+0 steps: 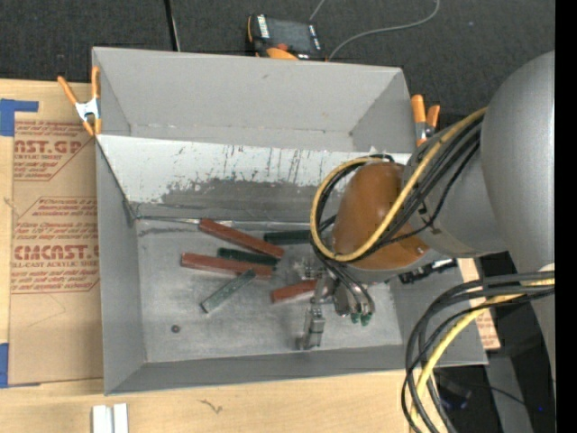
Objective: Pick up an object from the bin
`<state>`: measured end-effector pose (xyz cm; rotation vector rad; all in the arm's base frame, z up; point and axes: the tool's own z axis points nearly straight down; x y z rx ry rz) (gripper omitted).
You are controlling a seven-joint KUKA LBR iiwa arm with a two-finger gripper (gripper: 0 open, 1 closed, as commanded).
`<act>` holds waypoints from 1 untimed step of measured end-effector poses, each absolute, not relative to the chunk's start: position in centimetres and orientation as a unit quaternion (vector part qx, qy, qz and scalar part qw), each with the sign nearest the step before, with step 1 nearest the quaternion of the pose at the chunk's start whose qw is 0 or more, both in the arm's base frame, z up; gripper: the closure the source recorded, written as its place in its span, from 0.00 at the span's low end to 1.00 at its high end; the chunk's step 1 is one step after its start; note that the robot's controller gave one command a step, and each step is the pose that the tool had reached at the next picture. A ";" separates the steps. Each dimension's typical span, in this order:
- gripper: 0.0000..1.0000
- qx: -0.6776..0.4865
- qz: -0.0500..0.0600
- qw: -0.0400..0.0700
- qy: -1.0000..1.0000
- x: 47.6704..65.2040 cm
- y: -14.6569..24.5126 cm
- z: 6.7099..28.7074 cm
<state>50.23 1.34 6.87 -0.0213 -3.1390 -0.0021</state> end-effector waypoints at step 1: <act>0.00 -0.007 0.000 0.000 -1.000 50.2 1.4 6.8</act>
Offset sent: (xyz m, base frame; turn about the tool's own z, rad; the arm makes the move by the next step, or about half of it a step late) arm 0.0000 0.0000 0.0000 0.0000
